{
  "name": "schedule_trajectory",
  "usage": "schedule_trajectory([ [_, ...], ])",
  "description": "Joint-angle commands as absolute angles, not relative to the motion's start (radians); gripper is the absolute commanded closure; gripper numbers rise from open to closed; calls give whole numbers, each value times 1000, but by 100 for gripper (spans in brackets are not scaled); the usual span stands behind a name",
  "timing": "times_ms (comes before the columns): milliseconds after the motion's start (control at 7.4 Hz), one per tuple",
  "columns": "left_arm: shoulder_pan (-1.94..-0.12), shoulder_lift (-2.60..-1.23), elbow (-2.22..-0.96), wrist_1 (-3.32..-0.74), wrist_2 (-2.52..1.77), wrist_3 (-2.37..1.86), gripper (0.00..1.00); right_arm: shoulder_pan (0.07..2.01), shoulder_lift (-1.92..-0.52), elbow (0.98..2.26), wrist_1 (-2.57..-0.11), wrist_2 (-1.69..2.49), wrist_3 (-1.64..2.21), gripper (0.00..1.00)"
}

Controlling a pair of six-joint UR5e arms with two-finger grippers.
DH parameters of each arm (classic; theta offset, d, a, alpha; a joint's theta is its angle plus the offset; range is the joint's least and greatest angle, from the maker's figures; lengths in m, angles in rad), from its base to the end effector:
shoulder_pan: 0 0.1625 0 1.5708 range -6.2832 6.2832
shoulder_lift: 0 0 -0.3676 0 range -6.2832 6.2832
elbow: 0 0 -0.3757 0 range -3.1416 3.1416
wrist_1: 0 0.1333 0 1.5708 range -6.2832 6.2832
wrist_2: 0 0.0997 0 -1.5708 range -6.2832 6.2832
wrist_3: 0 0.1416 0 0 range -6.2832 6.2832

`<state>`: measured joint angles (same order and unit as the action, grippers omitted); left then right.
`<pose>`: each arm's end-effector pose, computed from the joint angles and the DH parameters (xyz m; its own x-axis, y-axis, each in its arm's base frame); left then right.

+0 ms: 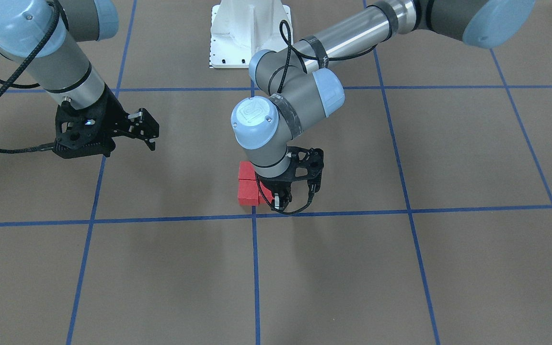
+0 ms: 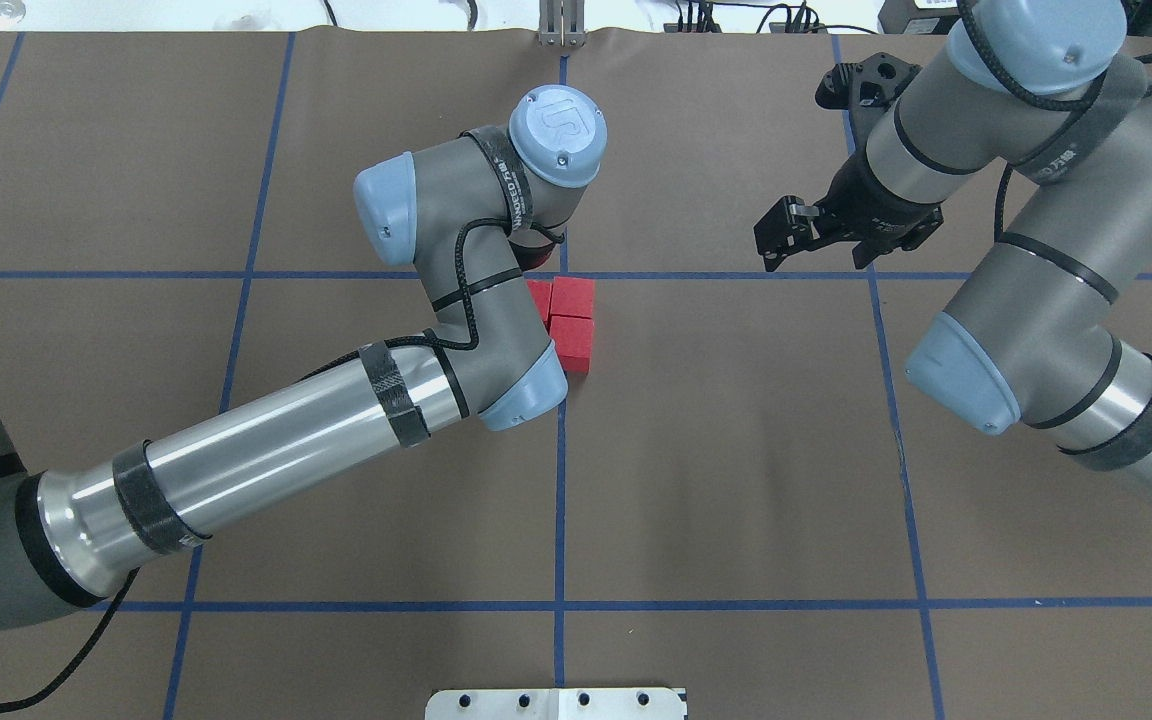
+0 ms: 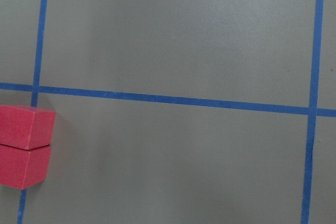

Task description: Form red blocks into L shape at center

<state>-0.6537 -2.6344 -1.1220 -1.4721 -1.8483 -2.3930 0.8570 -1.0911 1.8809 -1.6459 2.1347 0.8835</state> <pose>0.5634 -0.5507 0.1936 0.1201 -0.9796 -0.1613 0.8309 0.1881 -0.5237 -0.3413 -0.4821 0.2468 0.6420 -0.0778 0.7627 -0.0028 0.9946 0.1038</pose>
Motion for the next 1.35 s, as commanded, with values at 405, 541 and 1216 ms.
schedule_trajectory([
  [405, -813, -2441, -1343, -1361, -1933, -1893, 100, 928, -1109, 1873, -1651, 2148, 821, 1],
  [541, -849, -2369, -1391, -1368, -1933, -1709, 64, 960, -1129, 1865, -1651, 2149, 760, 1],
  [1216, -1047, -1897, -1820, -1435, -1986, -887, 0, 1182, -1303, 1794, -1640, 2175, 326, 1],
])
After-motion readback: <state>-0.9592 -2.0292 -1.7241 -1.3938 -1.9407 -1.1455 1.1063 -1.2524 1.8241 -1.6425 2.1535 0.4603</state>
